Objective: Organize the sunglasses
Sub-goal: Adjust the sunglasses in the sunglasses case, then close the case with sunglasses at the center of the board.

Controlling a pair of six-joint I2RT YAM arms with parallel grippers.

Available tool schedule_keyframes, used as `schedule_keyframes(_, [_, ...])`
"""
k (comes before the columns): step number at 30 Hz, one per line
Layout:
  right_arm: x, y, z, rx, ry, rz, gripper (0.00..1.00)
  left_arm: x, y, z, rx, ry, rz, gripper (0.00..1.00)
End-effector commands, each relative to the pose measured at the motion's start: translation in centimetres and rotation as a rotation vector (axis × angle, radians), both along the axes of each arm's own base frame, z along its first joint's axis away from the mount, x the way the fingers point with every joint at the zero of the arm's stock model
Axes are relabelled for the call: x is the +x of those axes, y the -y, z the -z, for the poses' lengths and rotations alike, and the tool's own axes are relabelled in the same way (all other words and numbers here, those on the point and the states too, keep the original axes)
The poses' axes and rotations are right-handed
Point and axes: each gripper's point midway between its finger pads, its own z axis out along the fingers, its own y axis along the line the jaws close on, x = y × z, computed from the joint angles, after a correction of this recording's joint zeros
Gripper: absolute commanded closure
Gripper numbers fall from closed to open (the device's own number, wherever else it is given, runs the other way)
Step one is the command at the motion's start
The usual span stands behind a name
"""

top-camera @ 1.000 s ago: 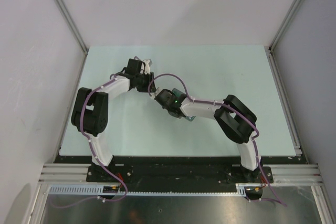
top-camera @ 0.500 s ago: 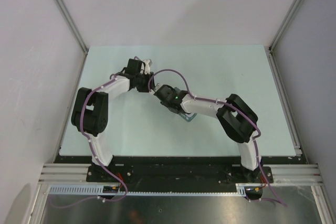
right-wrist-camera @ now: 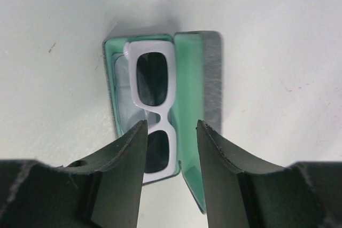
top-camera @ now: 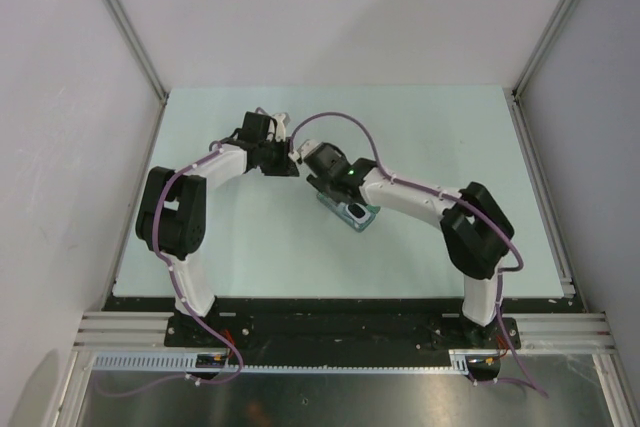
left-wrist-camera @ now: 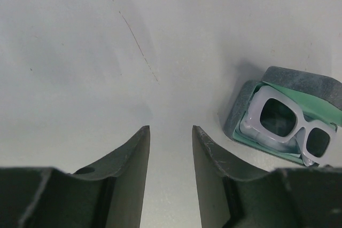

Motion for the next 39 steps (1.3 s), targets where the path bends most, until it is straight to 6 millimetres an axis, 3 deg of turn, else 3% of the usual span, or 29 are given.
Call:
schedule_keyframes(1, [1.5,-0.7,-7.4,0.277,0.031,0.051,0.53,0.3,0.7,-1.3,-0.059,0.019,0.005,0.57])
schedule_keyframes(5, [2.5,0.9,-10.2,0.445,-0.001,0.119,0.53,-0.3,1.9,-2.0,-0.132,-0.012,0.014,0.52])
schedule_keyframes(6, [3.3,2.3,-10.2,0.484,-0.019,0.176,0.53,-0.6,2.3,-2.4,-0.160,-0.022,0.021,0.50])
schedule_keyframes(8, [3.4,2.5,-11.1,0.579,-0.060,0.172,0.53,-1.3,2.6,-2.2,-0.202,-0.066,-0.002,0.46])
schedule_keyframes(13, [4.1,4.9,-9.9,0.682,-0.174,0.155,0.53,-3.0,3.5,-2.0,-0.290,-0.124,-0.040,0.37])
schedule_keyframes(20, [4.2,5.2,-8.5,0.877,-0.409,0.108,0.52,-4.3,3.7,-2.0,-0.359,-0.148,-0.114,0.28])
schedule_keyframes(29, [4.6,4.7,-5.0,0.909,-0.524,0.115,0.52,-6.6,5.8,-0.2,-0.398,-0.274,-0.199,0.33])
schedule_keyframes(39, [4.0,4.6,-3.5,0.903,-0.576,0.126,0.52,-8.3,7.2,0.6,-0.472,-0.303,-0.201,0.33])
